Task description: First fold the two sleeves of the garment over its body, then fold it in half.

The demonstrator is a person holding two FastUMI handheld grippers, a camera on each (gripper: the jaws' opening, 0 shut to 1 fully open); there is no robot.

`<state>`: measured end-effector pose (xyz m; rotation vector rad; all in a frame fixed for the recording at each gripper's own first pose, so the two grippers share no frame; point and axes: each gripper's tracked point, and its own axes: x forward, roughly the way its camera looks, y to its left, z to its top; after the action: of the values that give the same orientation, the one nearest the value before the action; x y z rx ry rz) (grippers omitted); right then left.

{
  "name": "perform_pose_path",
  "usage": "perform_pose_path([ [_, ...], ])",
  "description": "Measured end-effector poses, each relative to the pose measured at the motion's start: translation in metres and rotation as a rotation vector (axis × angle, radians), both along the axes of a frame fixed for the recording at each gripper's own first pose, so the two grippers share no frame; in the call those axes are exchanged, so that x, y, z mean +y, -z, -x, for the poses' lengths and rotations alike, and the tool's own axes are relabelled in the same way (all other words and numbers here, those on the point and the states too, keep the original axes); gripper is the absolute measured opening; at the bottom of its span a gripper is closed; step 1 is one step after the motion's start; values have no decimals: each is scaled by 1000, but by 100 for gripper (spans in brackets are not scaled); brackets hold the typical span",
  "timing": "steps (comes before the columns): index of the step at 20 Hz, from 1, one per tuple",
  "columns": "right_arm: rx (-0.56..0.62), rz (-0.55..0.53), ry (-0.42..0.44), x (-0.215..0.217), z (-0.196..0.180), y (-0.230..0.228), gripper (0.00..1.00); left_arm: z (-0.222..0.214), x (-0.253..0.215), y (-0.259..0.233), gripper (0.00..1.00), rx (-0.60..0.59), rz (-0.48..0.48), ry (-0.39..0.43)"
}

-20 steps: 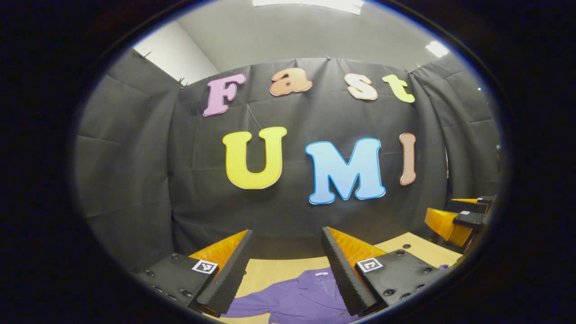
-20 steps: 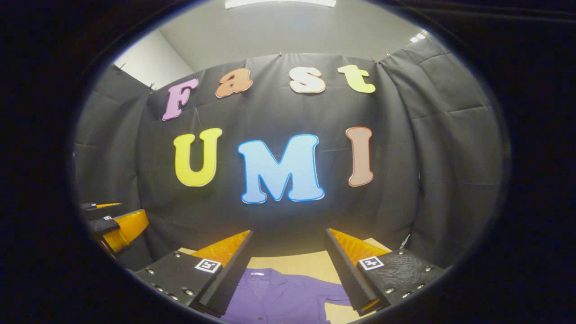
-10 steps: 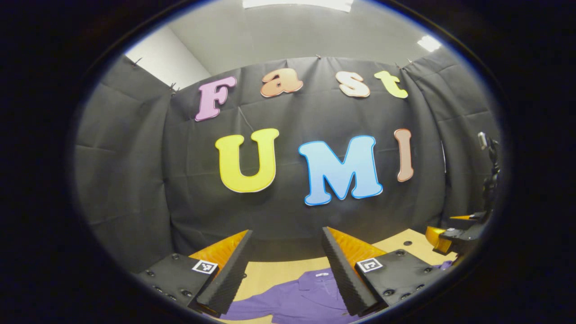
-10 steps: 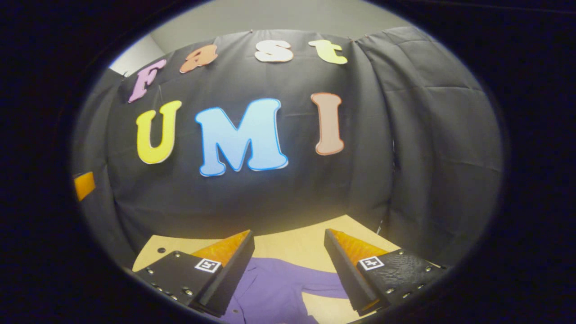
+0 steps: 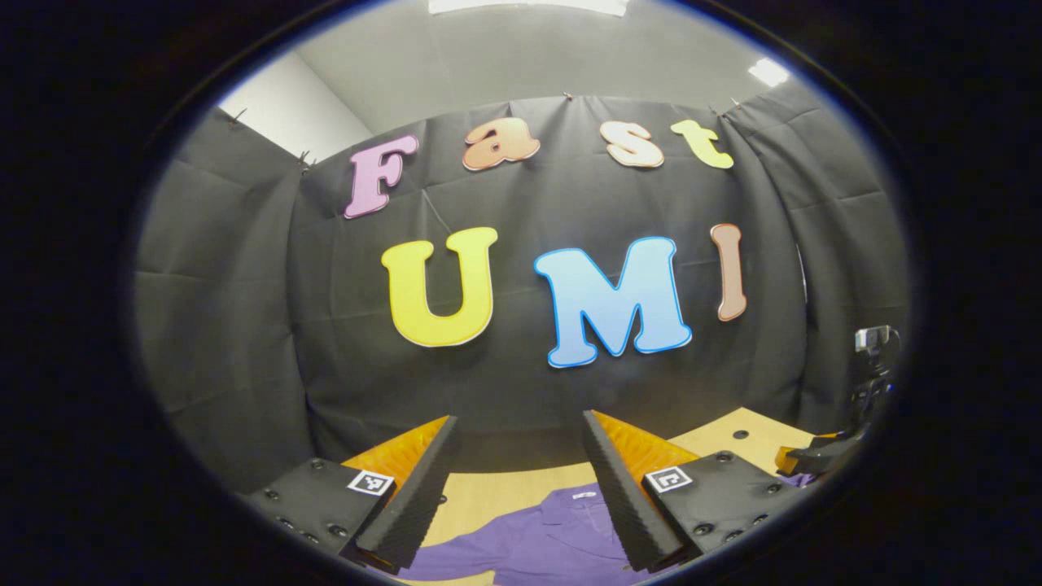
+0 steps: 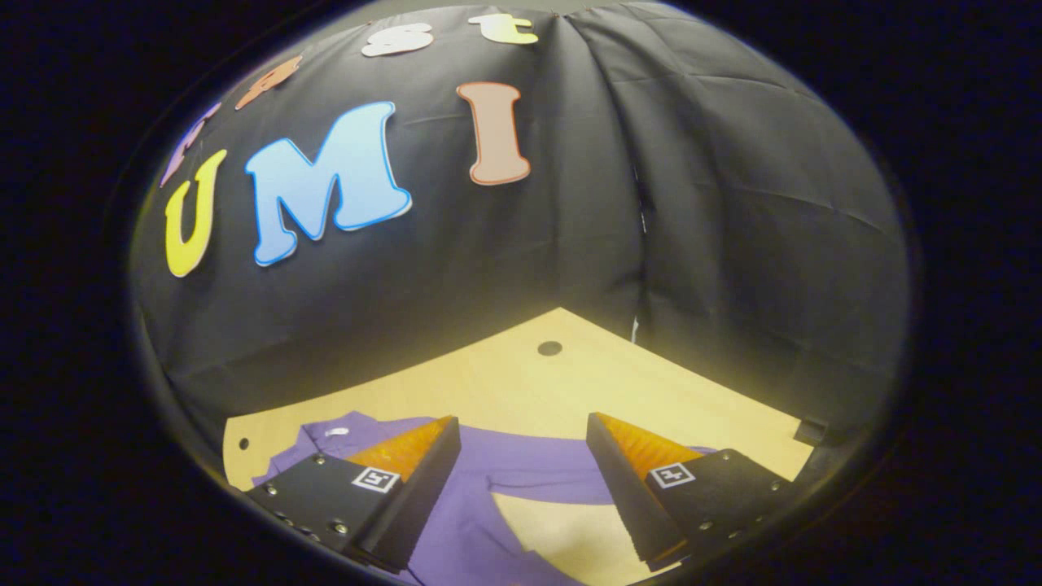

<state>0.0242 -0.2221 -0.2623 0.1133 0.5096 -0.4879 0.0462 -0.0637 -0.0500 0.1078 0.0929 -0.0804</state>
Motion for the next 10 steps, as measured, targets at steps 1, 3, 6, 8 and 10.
perform_pose_path([
  [1,17,2,10,-6,1,11,95,0,-1,1,95,2,-2,0],
  [3,49,5,38,-21,7,29,95,-4,-3,2,95,8,-12,-3],
  [6,93,-15,104,-44,13,58,95,-6,-2,2,95,13,-28,-7],
  [8,118,-33,163,-62,20,76,96,-7,-2,3,95,17,-37,-12],
  [10,141,-54,222,-76,31,93,96,-7,-4,5,95,21,-41,-13],
])
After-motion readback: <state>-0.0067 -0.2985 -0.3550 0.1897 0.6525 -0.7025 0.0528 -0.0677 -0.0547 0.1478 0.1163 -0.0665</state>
